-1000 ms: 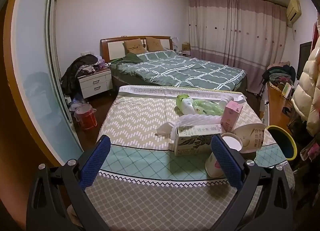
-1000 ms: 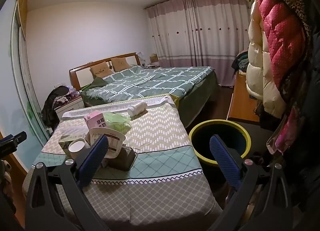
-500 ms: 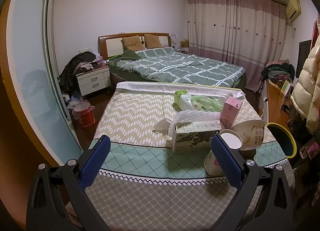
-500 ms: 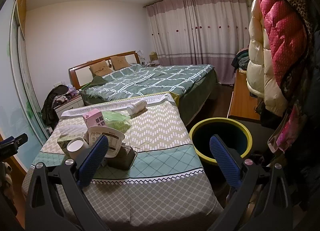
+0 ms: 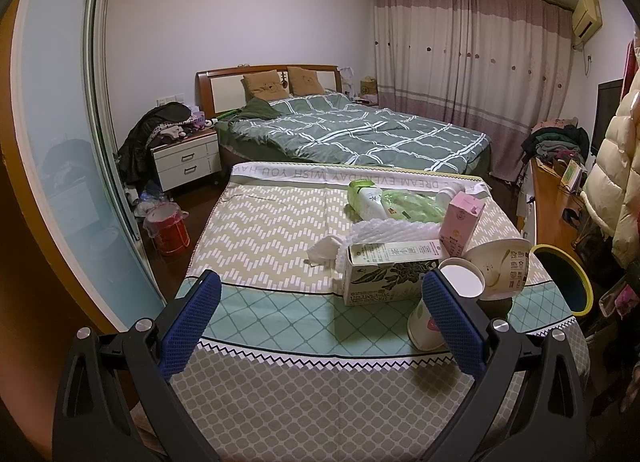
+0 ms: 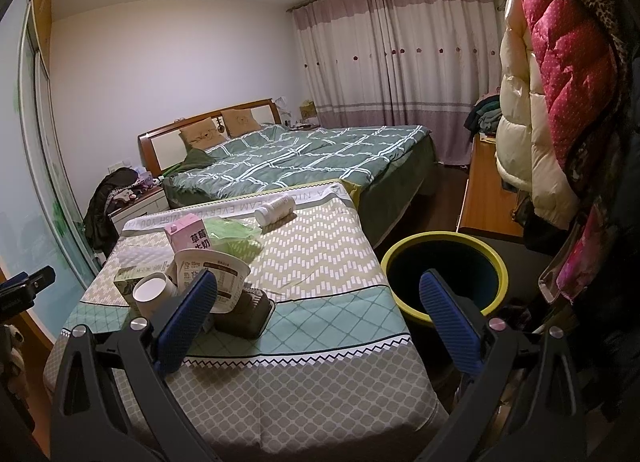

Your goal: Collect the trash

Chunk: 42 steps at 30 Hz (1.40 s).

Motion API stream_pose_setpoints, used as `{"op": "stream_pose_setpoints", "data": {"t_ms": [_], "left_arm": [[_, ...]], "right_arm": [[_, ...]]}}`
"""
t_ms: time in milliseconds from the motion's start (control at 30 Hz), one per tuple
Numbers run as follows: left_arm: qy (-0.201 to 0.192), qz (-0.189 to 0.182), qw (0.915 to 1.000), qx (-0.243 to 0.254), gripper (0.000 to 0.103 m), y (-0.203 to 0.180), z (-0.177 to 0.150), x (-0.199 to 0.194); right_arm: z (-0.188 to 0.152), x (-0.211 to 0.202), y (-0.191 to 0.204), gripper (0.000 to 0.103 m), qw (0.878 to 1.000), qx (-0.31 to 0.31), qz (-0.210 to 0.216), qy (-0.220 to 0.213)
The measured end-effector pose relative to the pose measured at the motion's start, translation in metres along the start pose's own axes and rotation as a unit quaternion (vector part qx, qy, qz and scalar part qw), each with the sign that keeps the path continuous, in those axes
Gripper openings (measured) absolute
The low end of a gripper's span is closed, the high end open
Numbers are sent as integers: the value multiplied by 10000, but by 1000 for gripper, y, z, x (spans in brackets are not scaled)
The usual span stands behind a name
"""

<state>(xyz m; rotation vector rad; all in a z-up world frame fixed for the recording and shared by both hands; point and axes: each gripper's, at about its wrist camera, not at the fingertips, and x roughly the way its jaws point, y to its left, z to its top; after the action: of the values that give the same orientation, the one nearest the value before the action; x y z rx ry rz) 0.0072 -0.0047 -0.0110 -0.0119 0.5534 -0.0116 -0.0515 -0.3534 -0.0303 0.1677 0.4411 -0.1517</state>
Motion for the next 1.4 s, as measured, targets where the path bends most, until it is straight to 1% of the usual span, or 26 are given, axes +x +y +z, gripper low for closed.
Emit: {"op": "stream_pose_setpoints", "data": {"t_ms": [1400], "left_arm": [[40,-10,10000,10,99,-2,-2,3]], "right_arm": [[1,4,-1,97,10000,26,1,51]]}}
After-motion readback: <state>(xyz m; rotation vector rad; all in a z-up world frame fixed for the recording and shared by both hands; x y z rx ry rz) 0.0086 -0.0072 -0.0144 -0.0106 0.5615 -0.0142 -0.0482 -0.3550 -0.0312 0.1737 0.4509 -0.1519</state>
